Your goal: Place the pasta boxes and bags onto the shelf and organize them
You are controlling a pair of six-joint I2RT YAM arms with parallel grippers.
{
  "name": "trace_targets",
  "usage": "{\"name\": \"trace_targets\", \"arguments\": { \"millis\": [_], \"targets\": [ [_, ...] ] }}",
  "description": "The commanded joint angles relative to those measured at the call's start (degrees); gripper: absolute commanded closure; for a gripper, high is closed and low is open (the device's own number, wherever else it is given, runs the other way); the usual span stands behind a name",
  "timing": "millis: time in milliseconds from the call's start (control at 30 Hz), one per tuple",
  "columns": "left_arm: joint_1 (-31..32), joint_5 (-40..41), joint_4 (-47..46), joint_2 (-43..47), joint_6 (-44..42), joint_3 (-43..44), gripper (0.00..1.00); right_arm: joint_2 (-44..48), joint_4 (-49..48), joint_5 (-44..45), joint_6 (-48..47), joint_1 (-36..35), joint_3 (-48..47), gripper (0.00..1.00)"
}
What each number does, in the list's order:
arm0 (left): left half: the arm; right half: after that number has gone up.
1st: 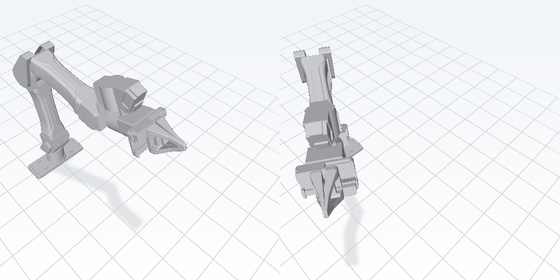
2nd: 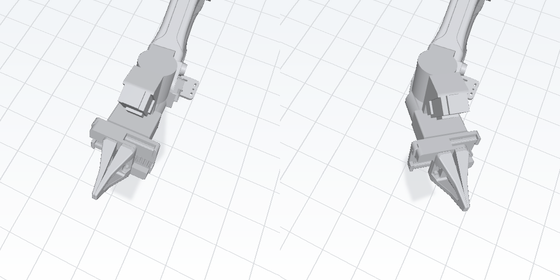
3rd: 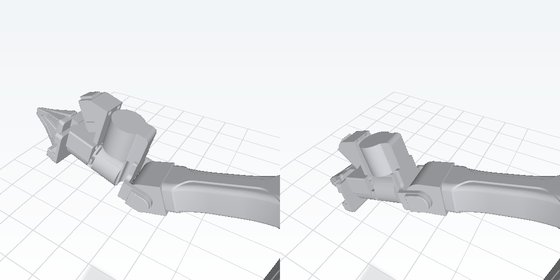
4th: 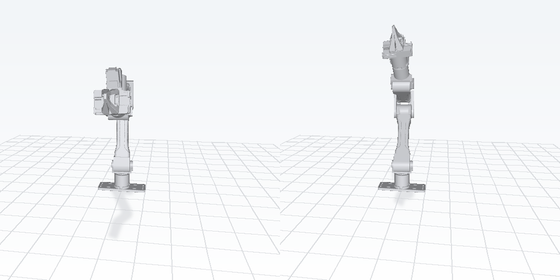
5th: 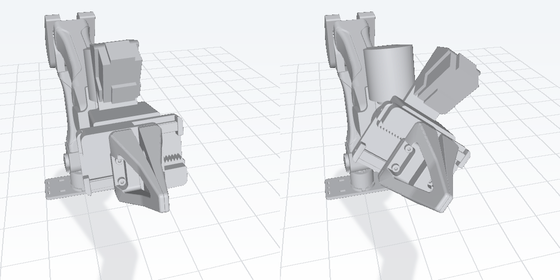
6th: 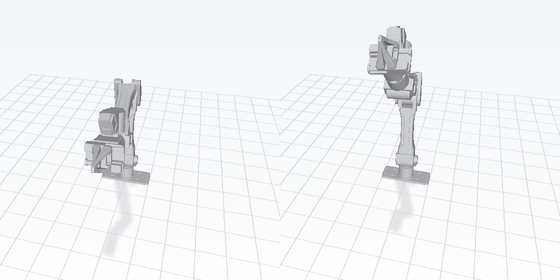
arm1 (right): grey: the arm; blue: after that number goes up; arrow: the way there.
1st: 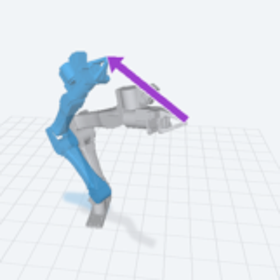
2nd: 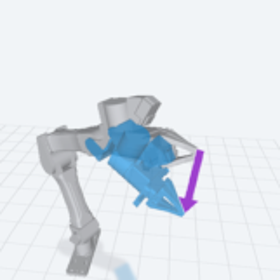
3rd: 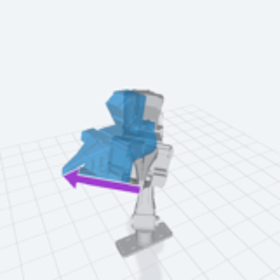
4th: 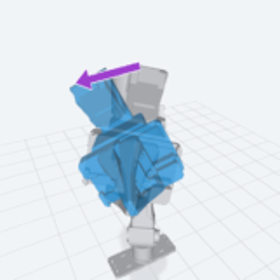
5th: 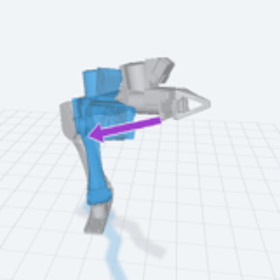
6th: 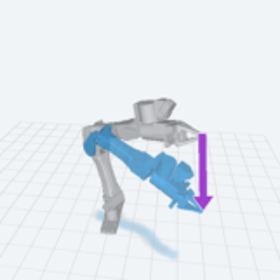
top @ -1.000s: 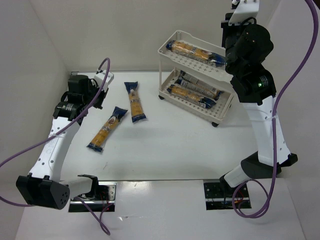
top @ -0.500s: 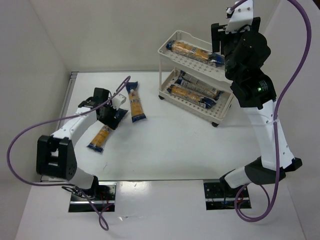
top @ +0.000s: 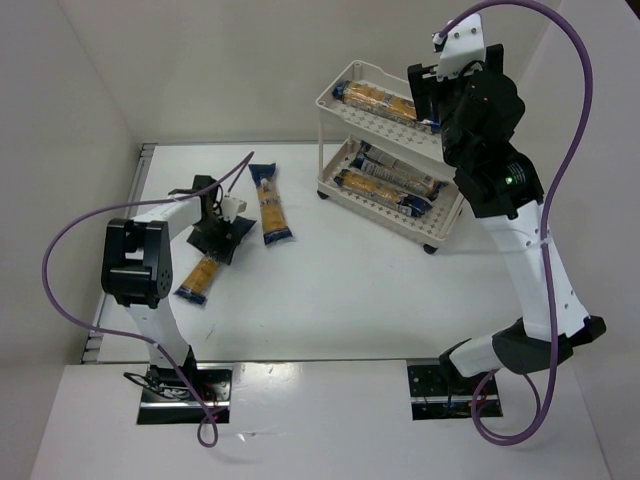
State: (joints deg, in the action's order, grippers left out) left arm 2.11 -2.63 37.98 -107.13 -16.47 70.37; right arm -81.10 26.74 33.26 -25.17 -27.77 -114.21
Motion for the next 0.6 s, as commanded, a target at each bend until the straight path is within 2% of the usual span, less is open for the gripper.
{"name": "trace_targets", "arguments": {
  "millis": [0, 33, 67, 200, 333, 400, 433, 467, 567],
  "targets": [
    [-0.4, -5.5, 2.9, -0.7, -0.3, 0.7, 0.14, 0.8, -0.8, -0.6, -0.9, -0.3, -1.0, 0.13],
    [-0.4, -6.1, 3.5, 0.0, -0.3, 0.2, 0.2, 0.8, -0.8, -0.6, -0.9, -0.3, -1.0, 0.13],
    [-0.4, -6.2, 3.5, 0.0, -0.3, -0.7, 0.4, 0.2, -0.8, -0.6, -0.9, -0.3, -1.6, 0.13],
    [-0.4, -4.1, 4.0, 0.0, -1.0, -5.0, 1.0, -1.0, -0.8, -1.8, -0.9, -0.3, -3.6, 0.13],
    [-0.4, -1.8, 4.6, 4.7, -4.5, -4.7, 1.0, -3.0, -0.8, -1.8, -0.3, -0.3, -6.5, 0.13],
    [2.7, 2.5, 4.0, 8.4, -7.2, -2.8, 1.0, -3.6, -0.8, -1.8, 0.2, -0.3, -7.4, 0.13],
    [3.9, 8.1, 3.3, 12.7, -10.9, -1.9, 1.0, -3.6, -0.8, -2.4, 0.2, -0.3, -8.0, 0.13],
    [5.9, 10.3, 2.5, 14.8, -13.0, -0.1, 1.0, -3.6, -0.3, -2.4, 0.2, -0.3, -8.0, 0.15],
    [7.0, 15.8, 2.0, 20.5, -18.9, 3.3, 1.0, -4.1, -0.3, -2.4, 0.8, -0.3, -8.6, 0.15]
  ]
}}
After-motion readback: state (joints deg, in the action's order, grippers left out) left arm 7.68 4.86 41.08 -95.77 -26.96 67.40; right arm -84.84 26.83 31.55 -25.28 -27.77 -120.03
